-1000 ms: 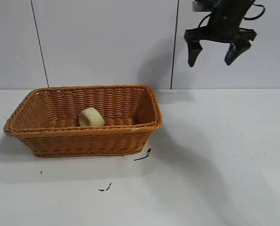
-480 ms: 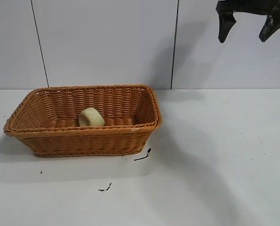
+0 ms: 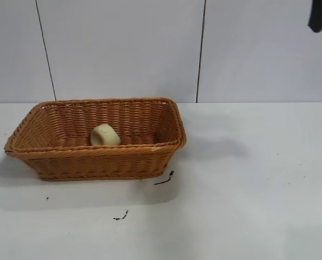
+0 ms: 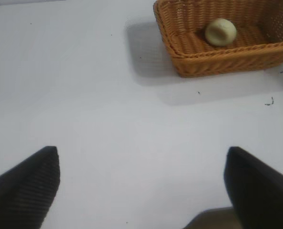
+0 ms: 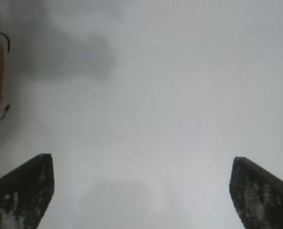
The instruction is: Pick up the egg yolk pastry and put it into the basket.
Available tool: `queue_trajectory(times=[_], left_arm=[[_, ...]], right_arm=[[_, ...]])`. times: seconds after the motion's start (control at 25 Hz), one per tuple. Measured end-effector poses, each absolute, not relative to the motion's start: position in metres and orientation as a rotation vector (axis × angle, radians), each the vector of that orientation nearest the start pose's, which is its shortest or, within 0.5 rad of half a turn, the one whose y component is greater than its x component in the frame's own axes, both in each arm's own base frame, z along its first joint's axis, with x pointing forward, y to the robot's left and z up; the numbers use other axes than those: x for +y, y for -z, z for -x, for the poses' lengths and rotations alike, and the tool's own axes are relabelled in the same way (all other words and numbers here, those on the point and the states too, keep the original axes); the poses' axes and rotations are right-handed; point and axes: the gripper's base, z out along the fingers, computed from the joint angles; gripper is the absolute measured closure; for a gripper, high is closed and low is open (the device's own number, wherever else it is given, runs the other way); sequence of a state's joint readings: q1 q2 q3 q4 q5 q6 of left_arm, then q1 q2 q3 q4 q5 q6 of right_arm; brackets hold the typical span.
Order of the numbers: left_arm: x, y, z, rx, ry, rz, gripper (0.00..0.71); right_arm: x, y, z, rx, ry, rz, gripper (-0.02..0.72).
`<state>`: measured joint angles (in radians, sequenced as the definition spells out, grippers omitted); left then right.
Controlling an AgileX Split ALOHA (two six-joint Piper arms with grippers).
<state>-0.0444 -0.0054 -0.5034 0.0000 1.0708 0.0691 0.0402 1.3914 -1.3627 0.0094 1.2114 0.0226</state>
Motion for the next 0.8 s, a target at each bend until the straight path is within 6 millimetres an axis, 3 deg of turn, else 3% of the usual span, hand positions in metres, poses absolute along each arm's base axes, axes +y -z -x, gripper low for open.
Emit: queue_trajectory(times=[0.24, 0.44, 0.56, 0.8], left_arm=[[0.000, -0.277, 0.007, 2.042, -0.015, -0.116, 0.014], [0.000, -0.277, 0.007, 2.042, -0.015, -0.116, 0.014], [0.000, -0.277, 0.007, 2.042, -0.015, -0.116, 0.014], [0.000, -0.277, 0.007, 2.042, -0.015, -0.116, 0.014]], right_arm=[[0.007, -0.344, -0.168, 2.688, -0.025, 0.040, 0.010], [0.005, -0.325, -0.100, 2.501, -0.025, 0.049, 0.010], [0.003, -0.309, -0.070, 2.392, -0.024, 0.055, 0.010], [0.002, -0.273, -0.036, 2.281, -0.022, 0.058, 0.010]])
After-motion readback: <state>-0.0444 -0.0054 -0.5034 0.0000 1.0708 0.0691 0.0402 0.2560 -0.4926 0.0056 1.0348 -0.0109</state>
